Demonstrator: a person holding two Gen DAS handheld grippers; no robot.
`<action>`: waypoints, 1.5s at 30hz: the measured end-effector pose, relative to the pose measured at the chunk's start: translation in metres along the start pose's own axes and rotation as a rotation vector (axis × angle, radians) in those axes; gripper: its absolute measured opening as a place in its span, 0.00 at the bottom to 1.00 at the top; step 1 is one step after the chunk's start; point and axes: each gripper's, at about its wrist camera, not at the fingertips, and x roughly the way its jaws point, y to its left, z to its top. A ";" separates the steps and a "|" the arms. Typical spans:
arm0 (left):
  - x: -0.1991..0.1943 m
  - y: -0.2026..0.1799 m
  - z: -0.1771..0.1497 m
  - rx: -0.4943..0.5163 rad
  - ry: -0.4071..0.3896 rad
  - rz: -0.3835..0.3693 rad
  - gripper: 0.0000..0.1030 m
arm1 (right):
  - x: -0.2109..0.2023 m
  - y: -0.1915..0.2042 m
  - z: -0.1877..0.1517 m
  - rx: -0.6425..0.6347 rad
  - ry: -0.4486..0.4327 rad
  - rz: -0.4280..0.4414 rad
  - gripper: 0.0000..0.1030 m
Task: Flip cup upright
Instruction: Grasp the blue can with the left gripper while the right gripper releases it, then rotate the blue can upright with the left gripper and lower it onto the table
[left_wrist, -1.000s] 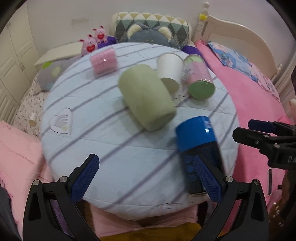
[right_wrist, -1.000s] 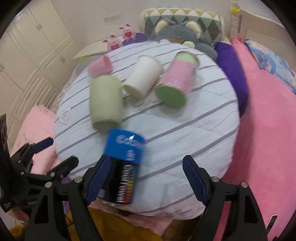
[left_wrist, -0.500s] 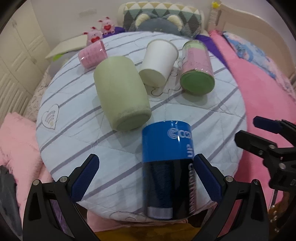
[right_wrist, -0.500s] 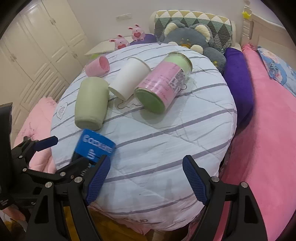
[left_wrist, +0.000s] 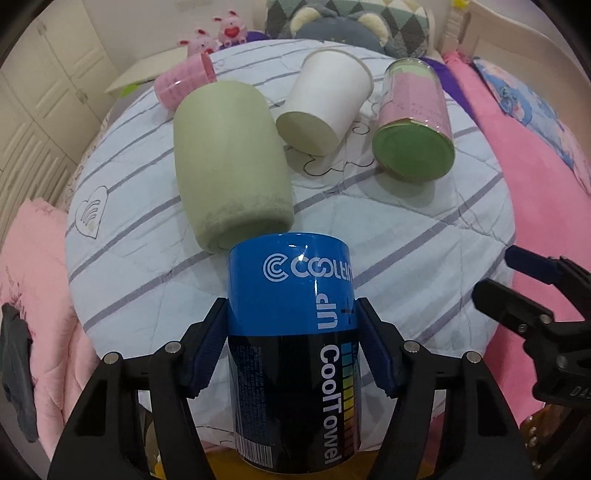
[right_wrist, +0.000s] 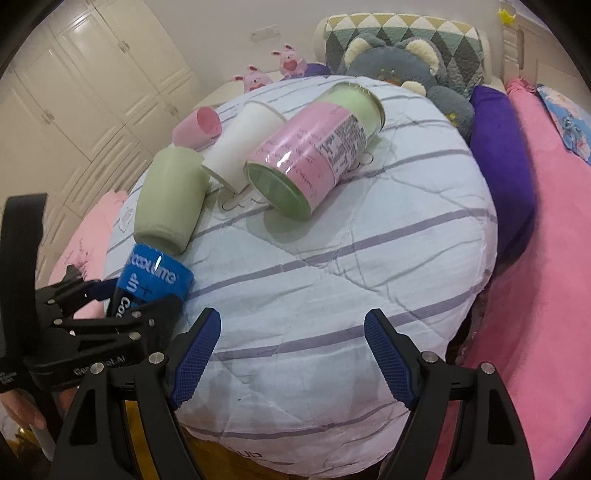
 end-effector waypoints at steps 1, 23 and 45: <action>-0.001 0.001 0.000 -0.002 -0.001 -0.009 0.67 | 0.000 -0.001 0.000 0.002 -0.003 0.002 0.79; -0.051 -0.002 0.004 0.074 -0.253 -0.075 0.66 | -0.013 0.007 -0.006 0.022 -0.051 -0.020 0.79; -0.059 -0.009 -0.005 0.139 -0.381 -0.029 0.84 | -0.011 0.013 -0.009 0.033 -0.052 -0.070 0.79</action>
